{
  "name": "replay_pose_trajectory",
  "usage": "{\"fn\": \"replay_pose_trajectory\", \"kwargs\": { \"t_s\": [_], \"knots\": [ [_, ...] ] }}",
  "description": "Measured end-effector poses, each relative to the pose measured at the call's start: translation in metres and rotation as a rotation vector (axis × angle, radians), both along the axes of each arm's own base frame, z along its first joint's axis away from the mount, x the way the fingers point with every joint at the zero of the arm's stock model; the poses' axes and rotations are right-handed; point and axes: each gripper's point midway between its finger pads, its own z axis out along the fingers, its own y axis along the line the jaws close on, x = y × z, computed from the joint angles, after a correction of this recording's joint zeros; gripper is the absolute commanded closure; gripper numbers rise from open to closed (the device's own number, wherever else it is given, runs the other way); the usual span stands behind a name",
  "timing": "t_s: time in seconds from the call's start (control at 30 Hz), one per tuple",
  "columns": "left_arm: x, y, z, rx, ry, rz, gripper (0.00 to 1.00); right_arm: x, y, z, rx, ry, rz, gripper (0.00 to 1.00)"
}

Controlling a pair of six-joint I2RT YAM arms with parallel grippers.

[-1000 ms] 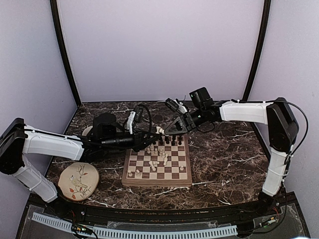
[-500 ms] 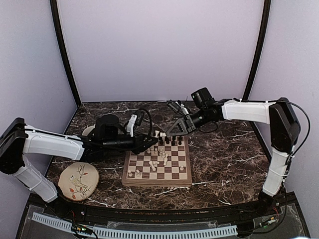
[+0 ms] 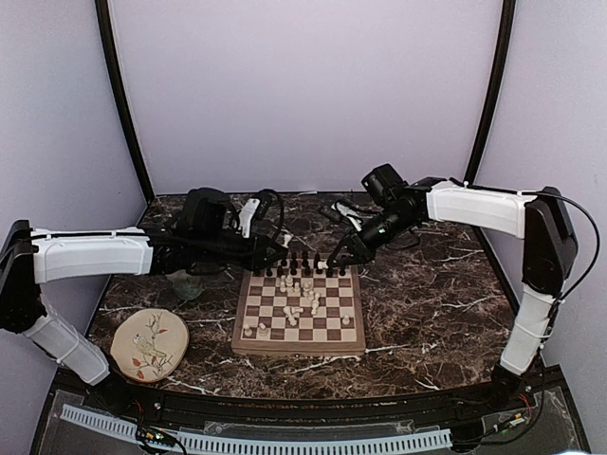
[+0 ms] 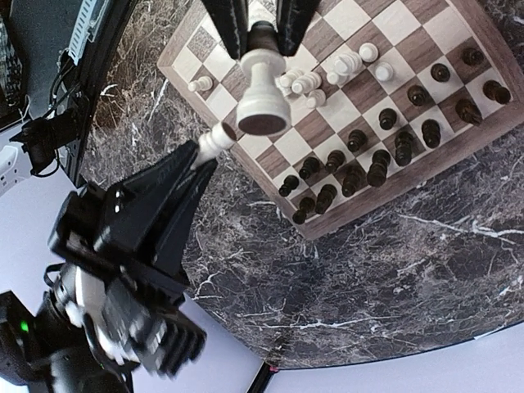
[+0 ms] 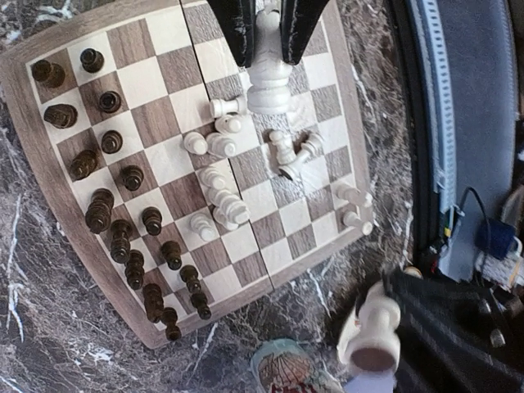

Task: Set up the chess pieces on the board
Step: Place the knight at g1.

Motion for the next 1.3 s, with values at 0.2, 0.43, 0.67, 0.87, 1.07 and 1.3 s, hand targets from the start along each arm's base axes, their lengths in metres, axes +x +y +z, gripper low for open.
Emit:
{"fn": "replay_pose_trajectory", "kwargs": {
  "t_s": [0.2, 0.43, 0.67, 0.87, 1.07, 1.3],
  "knots": [
    [0.022, -0.005, 0.015, 0.044, -0.007, -0.008, 1.00, -0.032, 0.011, -0.010, -0.184, -0.238, 0.120, 0.97],
    [0.038, 0.021, -0.006, 0.069, 0.050, 0.033, 1.00, -0.074, 0.020, -0.029, -0.361, -0.429, 0.295, 0.98],
    [0.052, 0.052, -0.006, 0.060, 0.059, 0.099, 1.00, -0.080, 0.006, -0.052, -0.525, -0.521, 0.386, 0.97],
    [0.050, 0.052, 0.000, 0.050, 0.052, 0.085, 1.00, -0.096, 0.005, -0.067, -0.617, -0.584, 0.483, 0.97],
    [0.048, 0.052, 0.002, 0.045, 0.051, 0.075, 1.00, -0.105, 0.003, -0.076, -0.663, -0.602, 0.543, 0.97],
    [0.046, 0.051, 0.001, 0.045, 0.055, 0.067, 1.00, -0.107, -0.004, -0.083, -0.708, -0.602, 0.573, 0.96]
  ]
}}
